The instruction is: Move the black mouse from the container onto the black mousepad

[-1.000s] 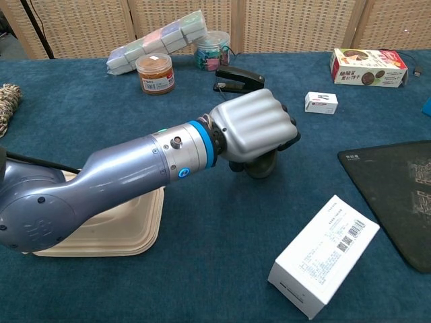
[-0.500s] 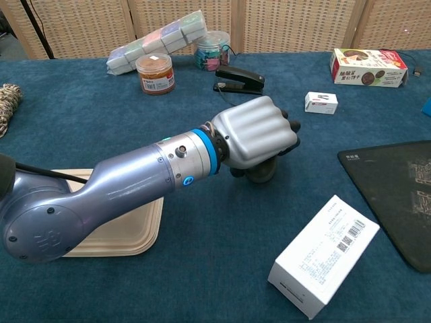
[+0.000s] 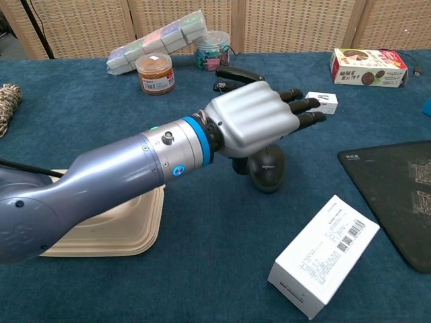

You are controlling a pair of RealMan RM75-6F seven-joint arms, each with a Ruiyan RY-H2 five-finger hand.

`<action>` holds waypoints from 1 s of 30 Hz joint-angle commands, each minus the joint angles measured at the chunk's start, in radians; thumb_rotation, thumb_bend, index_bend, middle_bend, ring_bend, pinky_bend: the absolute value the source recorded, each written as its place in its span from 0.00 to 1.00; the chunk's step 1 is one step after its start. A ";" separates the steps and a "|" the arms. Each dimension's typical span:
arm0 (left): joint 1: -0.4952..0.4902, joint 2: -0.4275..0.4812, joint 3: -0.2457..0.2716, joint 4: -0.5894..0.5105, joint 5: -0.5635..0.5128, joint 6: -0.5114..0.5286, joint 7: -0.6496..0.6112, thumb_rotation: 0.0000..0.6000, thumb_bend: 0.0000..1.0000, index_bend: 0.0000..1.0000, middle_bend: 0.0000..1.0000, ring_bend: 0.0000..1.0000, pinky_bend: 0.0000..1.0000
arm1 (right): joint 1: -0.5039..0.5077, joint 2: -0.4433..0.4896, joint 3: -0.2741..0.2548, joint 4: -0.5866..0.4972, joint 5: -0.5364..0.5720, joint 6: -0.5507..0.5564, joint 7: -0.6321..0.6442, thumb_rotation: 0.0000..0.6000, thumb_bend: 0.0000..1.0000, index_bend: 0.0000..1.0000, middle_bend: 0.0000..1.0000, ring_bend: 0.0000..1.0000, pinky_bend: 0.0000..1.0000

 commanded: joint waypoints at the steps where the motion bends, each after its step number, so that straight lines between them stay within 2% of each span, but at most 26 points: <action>1: 0.038 0.105 -0.007 -0.138 -0.008 0.042 -0.044 1.00 0.05 0.00 0.00 0.00 0.26 | 0.000 -0.004 0.000 0.000 0.003 -0.001 -0.010 1.00 0.00 0.00 0.00 0.00 0.00; 7: 0.111 0.322 -0.018 -0.359 -0.031 0.101 -0.101 1.00 0.04 0.00 0.00 0.00 0.15 | 0.004 -0.022 -0.001 -0.007 0.011 -0.010 -0.048 1.00 0.00 0.00 0.00 0.00 0.00; 11: 0.177 0.491 -0.007 -0.480 -0.054 0.132 -0.163 1.00 0.04 0.00 0.00 0.00 0.03 | 0.013 -0.041 0.001 -0.009 0.018 -0.023 -0.073 1.00 0.00 0.00 0.00 0.00 0.00; 15: 0.265 0.655 0.031 -0.573 -0.069 0.173 -0.271 1.00 0.03 0.00 0.00 0.00 0.00 | 0.033 -0.050 0.006 -0.021 0.028 -0.052 -0.111 1.00 0.00 0.00 0.00 0.00 0.00; 19: 0.384 0.805 0.096 -0.631 -0.040 0.263 -0.395 1.00 0.03 0.00 0.00 0.00 0.00 | 0.068 -0.048 0.032 -0.067 0.066 -0.088 -0.182 1.00 0.00 0.00 0.00 0.00 0.00; 26: 0.556 0.913 0.185 -0.629 -0.023 0.406 -0.581 1.00 0.03 0.00 0.00 0.00 0.00 | 0.142 -0.062 0.069 -0.163 0.155 -0.177 -0.310 1.00 0.00 0.00 0.00 0.00 0.00; 30: 0.636 0.927 0.217 -0.595 -0.019 0.479 -0.656 1.00 0.03 0.00 0.00 0.00 0.00 | 0.192 -0.089 0.092 -0.228 0.228 -0.225 -0.412 1.00 0.00 0.00 0.00 0.00 0.00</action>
